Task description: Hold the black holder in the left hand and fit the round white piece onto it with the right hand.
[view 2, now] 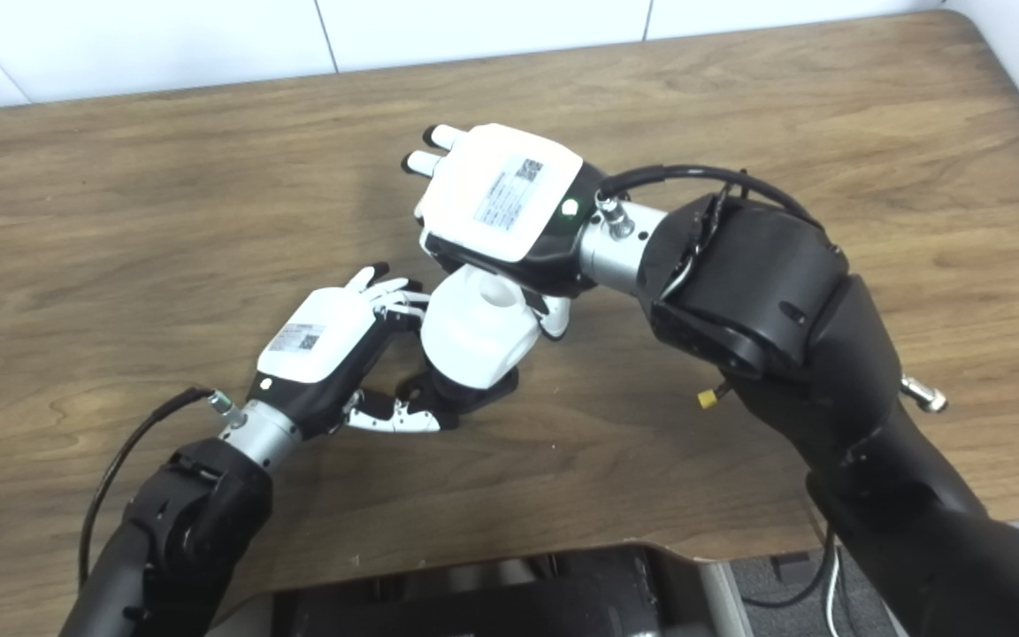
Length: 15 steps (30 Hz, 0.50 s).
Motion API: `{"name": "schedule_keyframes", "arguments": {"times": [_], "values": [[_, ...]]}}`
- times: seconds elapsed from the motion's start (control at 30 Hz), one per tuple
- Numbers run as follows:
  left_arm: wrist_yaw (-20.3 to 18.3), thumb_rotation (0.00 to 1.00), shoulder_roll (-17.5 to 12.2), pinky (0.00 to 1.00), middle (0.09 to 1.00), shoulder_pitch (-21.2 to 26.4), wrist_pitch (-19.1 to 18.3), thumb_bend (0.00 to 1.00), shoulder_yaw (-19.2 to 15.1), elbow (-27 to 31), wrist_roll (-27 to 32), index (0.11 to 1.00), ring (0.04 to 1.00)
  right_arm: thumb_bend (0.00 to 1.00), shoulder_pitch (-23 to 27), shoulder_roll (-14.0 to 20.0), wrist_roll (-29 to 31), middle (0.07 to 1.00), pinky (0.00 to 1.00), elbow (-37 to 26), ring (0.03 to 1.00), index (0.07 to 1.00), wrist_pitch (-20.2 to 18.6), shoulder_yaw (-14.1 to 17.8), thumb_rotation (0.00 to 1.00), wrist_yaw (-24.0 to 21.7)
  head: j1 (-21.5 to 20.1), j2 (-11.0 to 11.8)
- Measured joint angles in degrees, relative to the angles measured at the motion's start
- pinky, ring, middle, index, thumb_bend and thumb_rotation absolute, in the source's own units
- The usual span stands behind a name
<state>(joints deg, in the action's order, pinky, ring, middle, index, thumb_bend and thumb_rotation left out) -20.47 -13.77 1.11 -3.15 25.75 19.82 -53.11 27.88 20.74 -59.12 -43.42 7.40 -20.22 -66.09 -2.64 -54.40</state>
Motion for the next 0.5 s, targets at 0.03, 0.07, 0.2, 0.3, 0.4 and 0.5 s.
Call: {"name": "schedule_keyframes", "arguments": {"times": [0.03,0.07,0.2,0.3,0.4,0.5], "values": [[0.00,0.06,0.00,1.00,0.794,0.00,0.00,0.52,0.00,0.00,-0.08,0.485,0.895,0.53,0.00,-0.20,0.00,0.815,1.00,0.02,0.977,0.480,0.00,-0.01,0.14,0.00,-0.09,0.00],[0.00,0.06,0.02,1.00,0.794,0.00,0.00,0.52,0.00,0.00,-0.12,0.486,0.895,0.53,0.00,-0.48,0.01,0.816,1.00,0.06,0.976,0.480,-0.01,-0.02,0.14,0.00,-0.09,0.17],[0.09,0.06,0.12,1.00,0.794,0.00,0.02,0.52,0.02,-0.08,-0.17,0.485,0.894,0.53,0.00,-1.53,0.01,0.820,1.00,0.25,0.969,0.480,-0.11,-0.07,0.14,0.00,0.00,0.09],[0.09,0.06,0.39,1.00,0.795,0.00,0.01,0.52,0.02,-0.16,-0.27,0.485,0.895,0.53,0.00,-2.11,0.06,0.826,1.00,0.44,0.969,0.481,-0.15,-0.06,0.14,0.00,0.35,0.09],[0.11,0.06,0.57,1.00,0.793,-0.01,0.01,0.52,0.01,-0.21,-0.50,0.485,0.893,0.53,-0.05,-2.19,0.16,0.827,1.00,1.31,0.962,0.481,-0.16,-0.05,0.13,0.00,0.26,-0.09],[0.18,0.06,0.70,1.00,0.793,-0.01,0.01,0.52,0.01,-0.29,-0.55,0.485,0.893,0.53,-0.69,-2.08,0.17,0.833,1.00,1.98,0.965,0.481,-0.03,0.00,0.13,0.44,0.35,0.00]]}}
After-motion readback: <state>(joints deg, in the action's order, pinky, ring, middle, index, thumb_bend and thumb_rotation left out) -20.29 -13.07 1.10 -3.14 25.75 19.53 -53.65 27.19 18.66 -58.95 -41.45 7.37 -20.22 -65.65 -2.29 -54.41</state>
